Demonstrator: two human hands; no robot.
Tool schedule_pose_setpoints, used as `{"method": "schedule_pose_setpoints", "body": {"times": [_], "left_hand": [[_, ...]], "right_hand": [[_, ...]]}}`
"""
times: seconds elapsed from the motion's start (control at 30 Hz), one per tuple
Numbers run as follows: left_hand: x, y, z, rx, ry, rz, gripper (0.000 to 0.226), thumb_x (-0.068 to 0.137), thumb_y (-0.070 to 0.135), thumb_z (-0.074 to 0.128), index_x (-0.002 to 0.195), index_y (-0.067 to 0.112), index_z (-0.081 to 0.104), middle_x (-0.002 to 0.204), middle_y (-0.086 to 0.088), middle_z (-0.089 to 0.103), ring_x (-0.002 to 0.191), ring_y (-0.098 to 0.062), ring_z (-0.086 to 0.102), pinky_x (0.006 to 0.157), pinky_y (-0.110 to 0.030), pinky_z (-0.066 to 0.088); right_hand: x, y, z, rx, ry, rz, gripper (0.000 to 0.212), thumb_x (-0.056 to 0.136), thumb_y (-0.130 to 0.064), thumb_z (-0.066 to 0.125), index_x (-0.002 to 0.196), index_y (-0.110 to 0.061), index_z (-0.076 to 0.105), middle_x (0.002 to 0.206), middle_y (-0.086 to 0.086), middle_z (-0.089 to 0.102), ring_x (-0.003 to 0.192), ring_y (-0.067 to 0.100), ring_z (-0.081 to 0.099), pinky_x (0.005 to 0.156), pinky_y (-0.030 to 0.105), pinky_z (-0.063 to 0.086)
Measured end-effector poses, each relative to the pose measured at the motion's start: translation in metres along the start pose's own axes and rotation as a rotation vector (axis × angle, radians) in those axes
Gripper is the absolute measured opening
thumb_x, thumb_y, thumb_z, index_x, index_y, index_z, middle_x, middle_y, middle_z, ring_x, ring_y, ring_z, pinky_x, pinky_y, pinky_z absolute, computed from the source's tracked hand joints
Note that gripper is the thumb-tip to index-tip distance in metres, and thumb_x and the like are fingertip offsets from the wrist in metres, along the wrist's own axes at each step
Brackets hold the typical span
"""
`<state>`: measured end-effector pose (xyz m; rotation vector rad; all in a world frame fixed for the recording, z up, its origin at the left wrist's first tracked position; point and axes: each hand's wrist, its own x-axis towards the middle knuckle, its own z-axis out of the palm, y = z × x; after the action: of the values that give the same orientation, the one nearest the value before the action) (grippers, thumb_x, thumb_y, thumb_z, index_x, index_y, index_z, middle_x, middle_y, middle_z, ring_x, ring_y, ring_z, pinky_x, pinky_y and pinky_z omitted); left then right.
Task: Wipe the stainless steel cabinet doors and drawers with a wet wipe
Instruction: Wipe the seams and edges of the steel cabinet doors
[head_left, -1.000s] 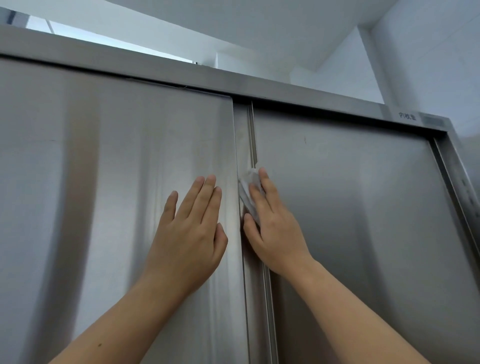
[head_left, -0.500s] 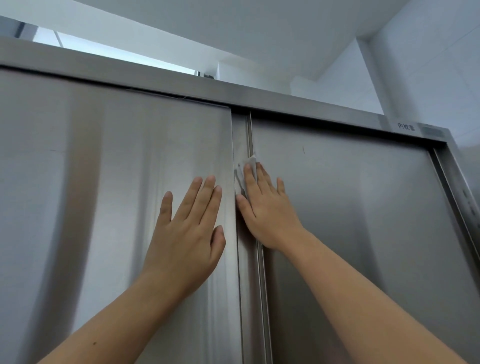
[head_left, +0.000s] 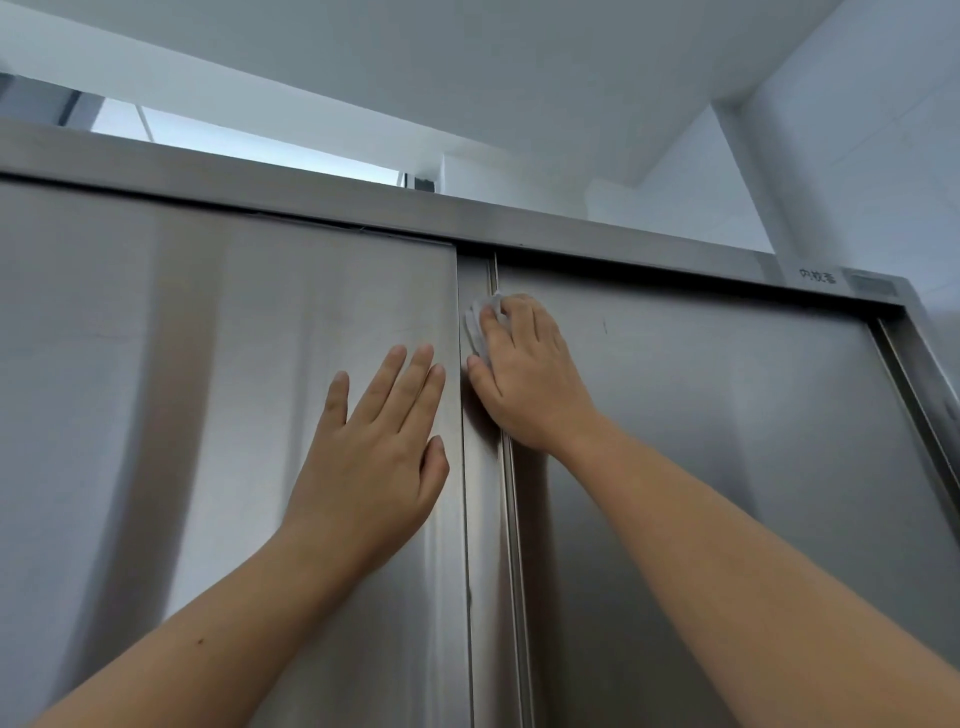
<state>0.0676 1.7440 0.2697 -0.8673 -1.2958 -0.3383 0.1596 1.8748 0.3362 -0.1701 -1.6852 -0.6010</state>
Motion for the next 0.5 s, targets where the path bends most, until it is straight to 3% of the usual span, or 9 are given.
{"method": "schedule_pose_setpoints", "body": {"times": [0.23,0.33,0.5], "left_hand": [[0.000,0.001,0.000,0.000,0.017,-0.004,0.057,0.087,0.029,0.029,0.136,0.005,0.044,0.144,-0.012,0.039,0.133,-0.029,0.036,0.101,-0.054,0.025],[0.000,0.001,0.000,0.005,0.013,-0.006,0.057,0.087,0.029,0.029,0.136,0.005,0.044,0.144,-0.012,0.039,0.133,-0.029,0.036,0.101,-0.055,0.028],[0.001,0.001,0.001,0.009,0.013,-0.004,0.056,0.087,0.029,0.029,0.136,0.005,0.044,0.144,-0.012,0.039,0.132,-0.030,0.036,0.100,-0.056,0.030]], "right_hand": [[0.003,0.004,0.007,0.178,-0.065,0.023,0.057,0.099,-0.031,0.032,0.148,-0.007,0.014,0.156,0.012,-0.006,0.142,0.021,-0.013,0.108,0.026,-0.016],[0.003,0.005,0.010,0.266,-0.149,0.051,0.059,0.100,-0.034,0.028,0.149,-0.013,0.002,0.156,0.007,-0.014,0.141,0.015,-0.017,0.107,0.026,-0.017],[-0.010,0.000,0.011,0.206,-0.209,0.053,0.061,0.101,-0.037,0.022,0.148,-0.013,-0.007,0.155,0.008,-0.015,0.141,0.015,-0.017,0.110,0.031,-0.014]]}}
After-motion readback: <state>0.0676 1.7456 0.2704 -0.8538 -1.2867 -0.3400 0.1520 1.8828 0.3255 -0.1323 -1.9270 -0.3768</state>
